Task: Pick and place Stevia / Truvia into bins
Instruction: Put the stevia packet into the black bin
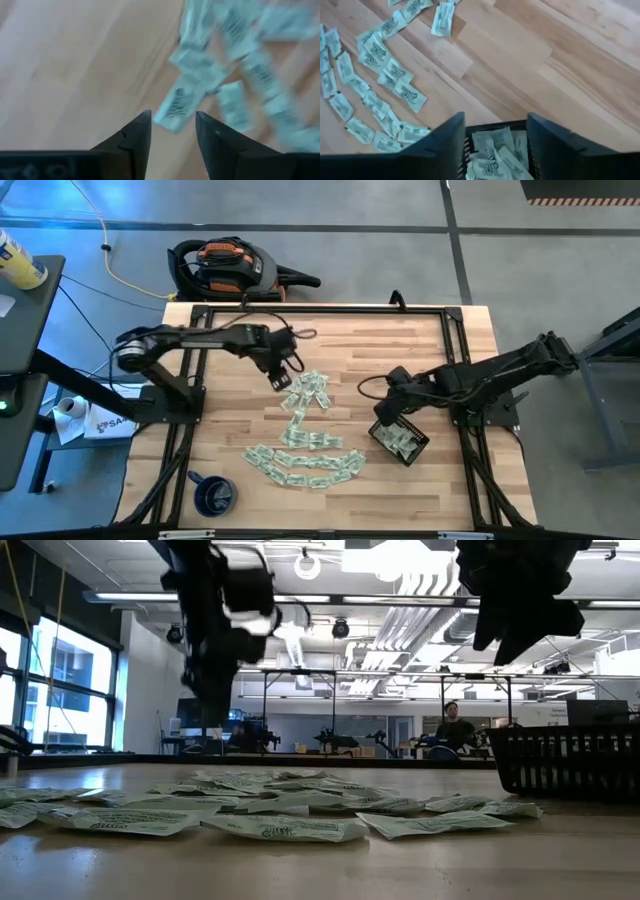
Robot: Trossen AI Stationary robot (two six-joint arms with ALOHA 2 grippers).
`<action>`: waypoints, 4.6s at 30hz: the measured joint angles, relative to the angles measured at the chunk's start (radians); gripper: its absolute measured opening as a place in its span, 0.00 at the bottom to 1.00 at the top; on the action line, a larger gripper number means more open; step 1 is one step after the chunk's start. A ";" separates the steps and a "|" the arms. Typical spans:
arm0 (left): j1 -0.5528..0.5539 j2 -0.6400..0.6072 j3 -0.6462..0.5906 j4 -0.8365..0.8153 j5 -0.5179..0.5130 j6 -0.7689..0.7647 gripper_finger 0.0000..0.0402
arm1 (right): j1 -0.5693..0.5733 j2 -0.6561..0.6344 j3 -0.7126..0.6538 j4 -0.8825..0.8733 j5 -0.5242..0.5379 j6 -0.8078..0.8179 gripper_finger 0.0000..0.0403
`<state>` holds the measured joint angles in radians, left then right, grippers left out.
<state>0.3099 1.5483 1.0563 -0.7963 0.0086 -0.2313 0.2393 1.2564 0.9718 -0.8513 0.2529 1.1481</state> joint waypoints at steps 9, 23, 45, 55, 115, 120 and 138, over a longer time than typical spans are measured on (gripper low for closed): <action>-0.002 0.195 -0.005 0.080 -0.010 0.201 0.49 | -0.011 0.000 0.000 -0.004 0.037 0.003 0.63; 0.000 0.270 0.000 0.073 0.053 0.227 0.16 | -0.011 0.000 0.000 -0.061 0.055 0.014 0.64; -0.135 0.193 0.405 0.049 0.143 0.113 0.05 | 0.139 -0.211 0.023 -0.093 0.330 0.022 0.64; -0.300 0.460 0.655 0.462 0.094 -0.033 0.05 | 0.206 -0.371 0.023 -0.124 0.449 0.009 0.64; -0.300 0.169 0.042 0.047 -0.020 -0.426 0.39 | 0.185 -0.385 -0.074 -0.255 0.298 0.111 0.64; -0.288 0.191 -0.010 0.145 -0.054 -0.503 0.39 | 0.154 -0.385 -0.074 -0.229 0.290 0.110 0.64; -0.256 0.294 0.000 0.161 -0.036 -0.401 0.28 | 0.132 -0.374 -0.074 -0.182 0.249 0.130 0.64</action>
<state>0.0540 1.8426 1.0565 -0.6355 -0.0270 -0.6319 0.3710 0.8822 0.8982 -1.0337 0.5018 1.2785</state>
